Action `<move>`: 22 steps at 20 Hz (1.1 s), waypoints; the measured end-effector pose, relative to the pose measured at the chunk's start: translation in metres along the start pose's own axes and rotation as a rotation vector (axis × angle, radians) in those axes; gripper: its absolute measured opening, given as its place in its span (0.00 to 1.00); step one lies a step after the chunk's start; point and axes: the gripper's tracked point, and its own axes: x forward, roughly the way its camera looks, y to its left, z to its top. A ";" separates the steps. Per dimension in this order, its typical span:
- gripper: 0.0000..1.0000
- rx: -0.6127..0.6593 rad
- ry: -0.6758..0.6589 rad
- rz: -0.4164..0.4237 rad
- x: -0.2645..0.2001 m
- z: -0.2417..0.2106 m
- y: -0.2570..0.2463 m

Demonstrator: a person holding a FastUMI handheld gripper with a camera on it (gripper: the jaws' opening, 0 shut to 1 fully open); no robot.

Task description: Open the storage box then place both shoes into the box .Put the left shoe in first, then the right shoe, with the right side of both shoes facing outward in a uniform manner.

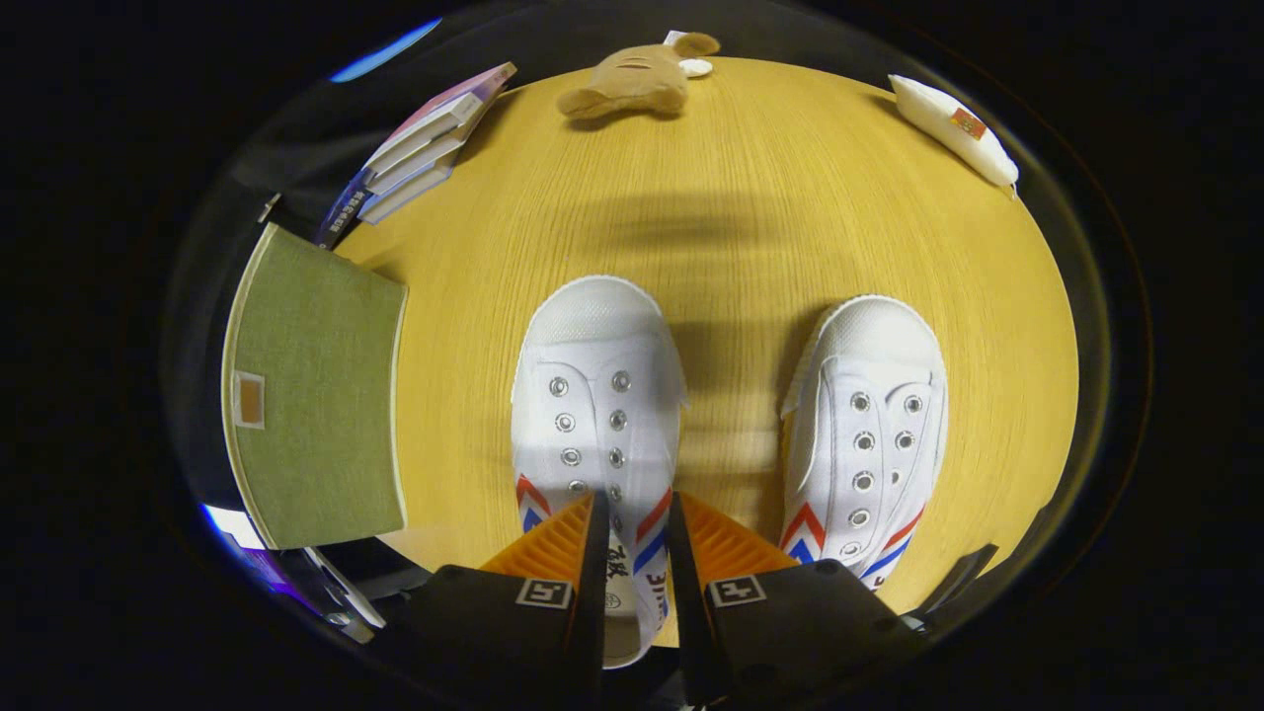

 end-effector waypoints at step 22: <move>0.08 0.199 -0.163 0.208 -0.124 0.039 0.094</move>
